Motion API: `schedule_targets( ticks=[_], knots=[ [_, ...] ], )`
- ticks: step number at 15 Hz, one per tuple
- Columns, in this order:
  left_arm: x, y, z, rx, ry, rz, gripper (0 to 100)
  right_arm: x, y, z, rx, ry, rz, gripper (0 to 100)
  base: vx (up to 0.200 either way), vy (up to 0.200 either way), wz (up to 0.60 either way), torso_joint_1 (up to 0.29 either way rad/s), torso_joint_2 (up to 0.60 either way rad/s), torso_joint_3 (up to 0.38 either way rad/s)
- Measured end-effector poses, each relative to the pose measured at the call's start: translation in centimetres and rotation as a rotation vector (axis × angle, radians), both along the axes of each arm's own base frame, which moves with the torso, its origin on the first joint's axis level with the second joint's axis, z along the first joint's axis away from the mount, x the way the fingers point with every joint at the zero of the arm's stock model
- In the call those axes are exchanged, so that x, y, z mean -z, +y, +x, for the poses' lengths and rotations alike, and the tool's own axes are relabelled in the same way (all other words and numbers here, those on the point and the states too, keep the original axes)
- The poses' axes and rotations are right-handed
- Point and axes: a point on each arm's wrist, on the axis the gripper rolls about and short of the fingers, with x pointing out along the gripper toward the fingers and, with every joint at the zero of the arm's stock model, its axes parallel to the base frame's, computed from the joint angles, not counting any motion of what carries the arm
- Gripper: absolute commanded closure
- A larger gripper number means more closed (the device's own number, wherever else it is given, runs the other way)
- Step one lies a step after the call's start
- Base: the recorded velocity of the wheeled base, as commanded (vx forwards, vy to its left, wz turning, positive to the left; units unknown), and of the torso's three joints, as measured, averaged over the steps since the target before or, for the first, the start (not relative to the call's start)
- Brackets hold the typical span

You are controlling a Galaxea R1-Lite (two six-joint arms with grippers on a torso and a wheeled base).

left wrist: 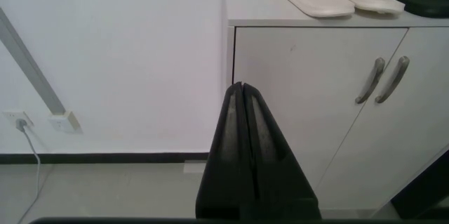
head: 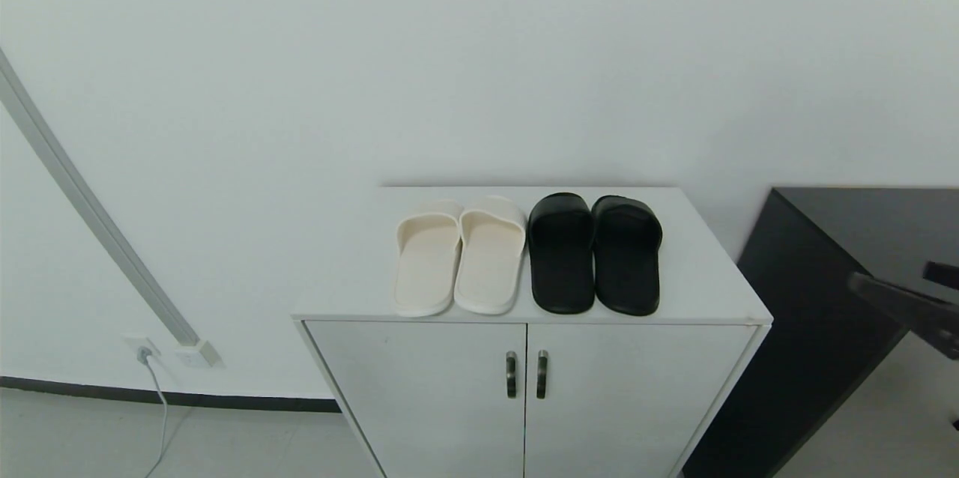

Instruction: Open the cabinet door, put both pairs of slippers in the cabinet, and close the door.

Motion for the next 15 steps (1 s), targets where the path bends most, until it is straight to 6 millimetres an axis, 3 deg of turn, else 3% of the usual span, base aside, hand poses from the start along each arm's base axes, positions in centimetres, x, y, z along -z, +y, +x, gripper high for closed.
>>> schedule_targets(
  ticks=[3,7,11,15],
  knots=[
    [0.0,0.0,0.0,0.0,0.0,0.0,100,-1.0,6.1,4.3,-0.019,0.042,0.021,0,0.0,0.0,0.0,0.0,0.0,0.0],
    [0.0,0.0,0.0,0.001,0.001,0.0,100,-1.4,12.4,9.6,0.073,0.048,0.043,0,0.0,0.0,0.0,0.0,0.0,0.0],
    [0.0,0.0,0.0,0.001,0.001,0.0,100,1.1,16.3,13.7,0.21,0.077,0.025,0,0.0,0.0,0.0,0.0,0.0,0.0],
    [0.0,0.0,0.0,0.0,0.001,-0.001,100,2.9,18.5,16.3,0.258,0.061,0.031,0,0.0,0.0,0.0,0.0,0.0,0.0]
  ],
)
